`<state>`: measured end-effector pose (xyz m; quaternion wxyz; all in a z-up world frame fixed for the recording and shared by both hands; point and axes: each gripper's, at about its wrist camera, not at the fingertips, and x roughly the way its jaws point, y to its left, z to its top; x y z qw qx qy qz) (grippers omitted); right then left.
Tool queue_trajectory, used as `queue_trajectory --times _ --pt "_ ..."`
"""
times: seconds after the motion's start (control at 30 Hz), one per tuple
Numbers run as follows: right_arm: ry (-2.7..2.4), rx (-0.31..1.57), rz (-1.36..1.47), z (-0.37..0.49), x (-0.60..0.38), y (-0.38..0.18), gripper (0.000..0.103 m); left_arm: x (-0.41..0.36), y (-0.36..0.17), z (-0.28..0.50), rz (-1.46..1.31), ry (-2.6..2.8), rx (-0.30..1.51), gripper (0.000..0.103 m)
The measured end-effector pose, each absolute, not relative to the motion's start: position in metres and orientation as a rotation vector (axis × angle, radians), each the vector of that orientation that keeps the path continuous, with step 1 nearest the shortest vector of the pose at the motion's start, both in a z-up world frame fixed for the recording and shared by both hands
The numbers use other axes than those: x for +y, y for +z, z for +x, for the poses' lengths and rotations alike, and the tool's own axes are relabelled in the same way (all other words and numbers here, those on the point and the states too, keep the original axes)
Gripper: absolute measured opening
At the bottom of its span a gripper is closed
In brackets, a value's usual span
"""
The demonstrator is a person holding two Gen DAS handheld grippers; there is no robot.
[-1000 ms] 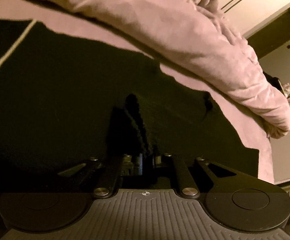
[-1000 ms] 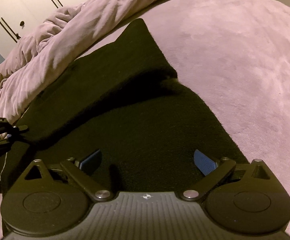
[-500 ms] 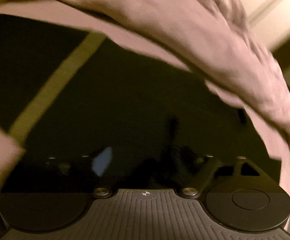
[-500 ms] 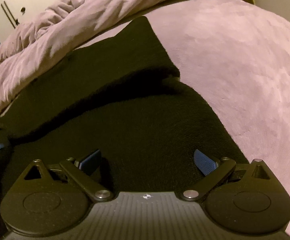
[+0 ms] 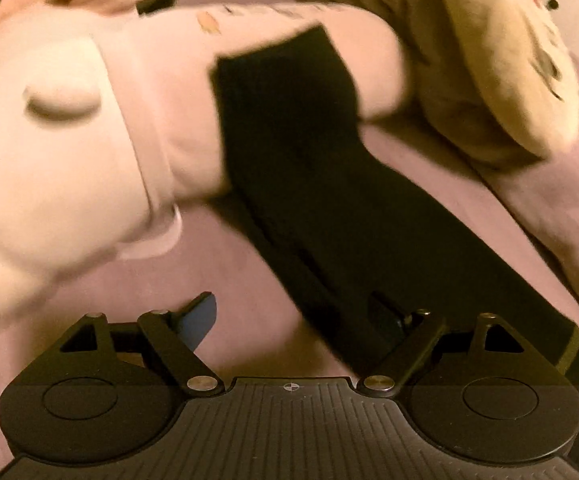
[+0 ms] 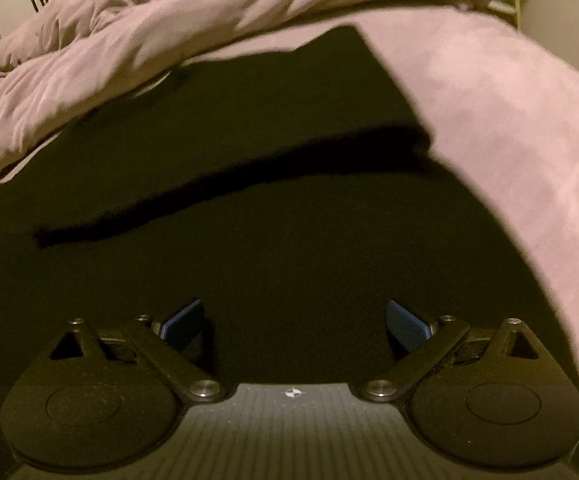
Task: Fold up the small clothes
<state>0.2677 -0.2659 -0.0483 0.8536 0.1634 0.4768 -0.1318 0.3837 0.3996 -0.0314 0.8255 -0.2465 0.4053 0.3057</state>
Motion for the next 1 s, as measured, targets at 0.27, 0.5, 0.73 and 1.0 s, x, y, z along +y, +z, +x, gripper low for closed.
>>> queue_trajectory --times 0.27,0.5,0.73,1.0 --pt "-0.295 1.052 0.336 0.271 -0.217 -0.053 0.098 0.45 -0.06 0.415 -0.579 0.691 0.851 0.077" --pt "-0.31 1.066 0.346 0.285 -0.208 -0.05 0.098 0.468 -0.056 0.412 -0.744 0.597 0.81 0.016" --pt "-0.305 1.071 0.351 0.287 -0.204 -0.052 0.098 0.451 -0.034 0.409 -0.906 0.448 0.685 0.014" --pt "-0.29 1.059 0.382 0.286 -0.21 -0.055 0.099 0.358 0.004 0.407 -0.975 0.132 0.625 0.013"
